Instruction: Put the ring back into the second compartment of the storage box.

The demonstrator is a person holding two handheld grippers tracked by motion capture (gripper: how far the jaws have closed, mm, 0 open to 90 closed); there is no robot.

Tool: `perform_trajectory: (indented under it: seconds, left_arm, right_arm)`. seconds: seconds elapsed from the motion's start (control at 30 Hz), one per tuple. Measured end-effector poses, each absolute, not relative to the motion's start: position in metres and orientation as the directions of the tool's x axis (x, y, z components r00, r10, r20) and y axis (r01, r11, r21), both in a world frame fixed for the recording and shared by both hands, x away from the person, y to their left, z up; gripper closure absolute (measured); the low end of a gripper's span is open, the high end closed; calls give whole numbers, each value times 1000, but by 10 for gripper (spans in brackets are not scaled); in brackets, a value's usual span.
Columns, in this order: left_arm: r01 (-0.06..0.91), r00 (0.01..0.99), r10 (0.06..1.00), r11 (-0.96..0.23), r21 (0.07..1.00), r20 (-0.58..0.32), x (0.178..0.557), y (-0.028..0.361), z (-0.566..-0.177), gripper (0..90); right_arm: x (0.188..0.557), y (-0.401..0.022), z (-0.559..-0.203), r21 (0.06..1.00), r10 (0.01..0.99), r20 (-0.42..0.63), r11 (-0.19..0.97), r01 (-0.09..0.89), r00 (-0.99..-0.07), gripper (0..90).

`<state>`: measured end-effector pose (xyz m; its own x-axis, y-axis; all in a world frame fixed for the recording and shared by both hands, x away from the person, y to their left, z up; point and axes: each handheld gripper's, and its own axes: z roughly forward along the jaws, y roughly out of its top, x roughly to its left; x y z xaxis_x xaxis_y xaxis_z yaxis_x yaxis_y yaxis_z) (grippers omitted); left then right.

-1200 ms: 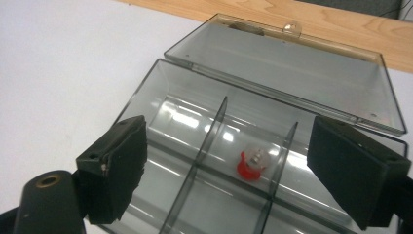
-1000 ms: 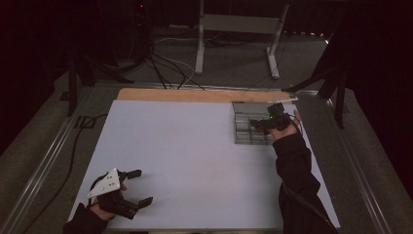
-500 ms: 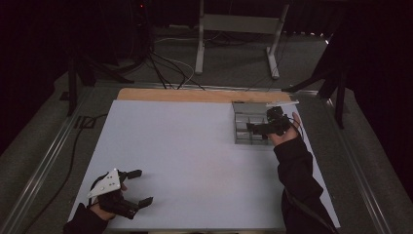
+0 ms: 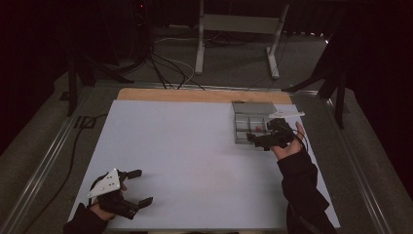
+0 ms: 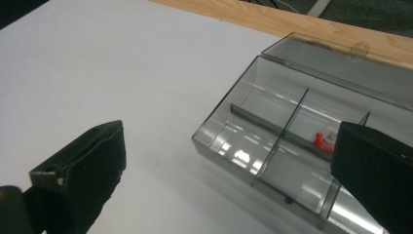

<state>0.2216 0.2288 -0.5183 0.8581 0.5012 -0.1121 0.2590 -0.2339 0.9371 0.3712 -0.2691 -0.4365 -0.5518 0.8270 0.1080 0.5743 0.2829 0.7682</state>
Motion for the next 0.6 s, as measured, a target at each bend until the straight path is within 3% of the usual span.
perform_trajectory:
  seconds: [0.6]
  left_arm:
    - [258,860,498,-237,936,-111,221,228,-518,3]
  right_arm:
    - [311,-283,-469,768,800,148,278,577,-582,0]
